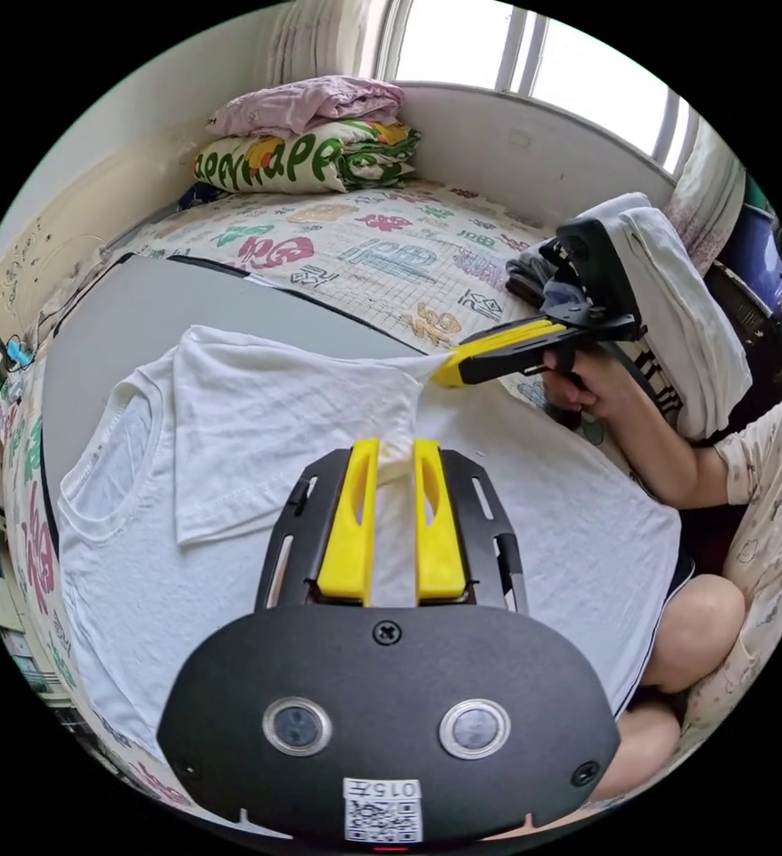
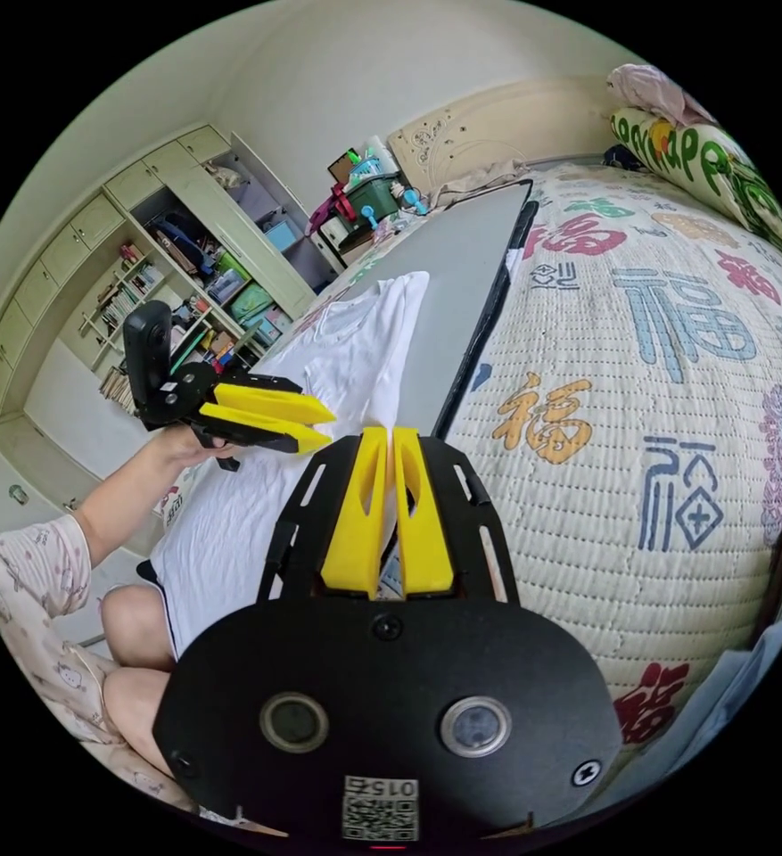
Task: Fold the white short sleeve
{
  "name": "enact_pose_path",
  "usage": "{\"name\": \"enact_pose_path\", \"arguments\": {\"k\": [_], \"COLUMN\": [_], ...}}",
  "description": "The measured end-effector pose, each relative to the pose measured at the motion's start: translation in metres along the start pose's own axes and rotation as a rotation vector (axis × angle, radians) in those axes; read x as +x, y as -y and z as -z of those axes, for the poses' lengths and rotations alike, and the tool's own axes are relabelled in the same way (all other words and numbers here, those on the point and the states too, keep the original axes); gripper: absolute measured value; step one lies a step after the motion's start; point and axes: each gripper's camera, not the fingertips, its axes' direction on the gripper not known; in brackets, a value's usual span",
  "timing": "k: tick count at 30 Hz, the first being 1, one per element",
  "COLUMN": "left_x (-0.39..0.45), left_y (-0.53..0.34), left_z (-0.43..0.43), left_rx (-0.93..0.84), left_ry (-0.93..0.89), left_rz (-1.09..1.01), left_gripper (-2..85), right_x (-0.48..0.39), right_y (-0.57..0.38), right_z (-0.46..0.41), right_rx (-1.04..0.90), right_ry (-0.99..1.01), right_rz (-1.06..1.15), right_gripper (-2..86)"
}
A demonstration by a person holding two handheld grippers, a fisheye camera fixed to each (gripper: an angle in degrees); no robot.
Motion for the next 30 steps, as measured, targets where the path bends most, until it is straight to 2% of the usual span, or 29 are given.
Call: {"name": "enact_pose_path", "arguments": {"k": [6, 10, 14, 17, 21, 26, 27, 30], "left_x": [0.006, -0.028, -0.082, -0.119, -0.152, -0.186, -0.19, -0.19], "left_y": [-0.054, -0.142, -0.281, -0.4, -0.535, -0.691, -0.722, -0.766], "left_z": [-0.006, 0.042, 0.102, 0.128, 0.132, 0.098, 0.092, 0.075], "left_rx": [0.051, 0.284, 0.502, 0.581, 0.631, 0.711, 0.781, 0.877], "left_ry": [-0.012, -0.058, 0.073, 0.253, 0.343, 0.362, 0.306, 0.208], "left_rz": [0.02, 0.175, 0.438, 0.659, 0.858, 1.145, 1.199, 1.221], "left_gripper": [6.0, 4.8, 4.5, 5.1, 6.0, 10.0, 12.9, 13.8], "right_x": [0.058, 0.121, 0.165, 0.208, 0.267, 0.278, 0.281, 0.278], "right_y": [0.018, 0.023, 0.022, 0.016, -0.005, -0.014, -0.017, -0.021], "right_z": [0.036, 0.06, 0.077, 0.08, 0.087, 0.068, 0.062, 0.044], "right_rx": [0.01, 0.034, 0.081, 0.128, 0.27, 0.28, 0.29, 0.275], "right_ry": [0.113, 0.277, 0.368, 0.477, 0.621, 0.56, 0.565, 0.499], "right_rz": [-0.049, -0.117, -0.16, -0.212, -0.294, -0.283, -0.282, -0.321], "right_gripper": [-0.4, -0.1, 0.0, -0.2, -0.4, -0.4, -0.4, -0.4]}}
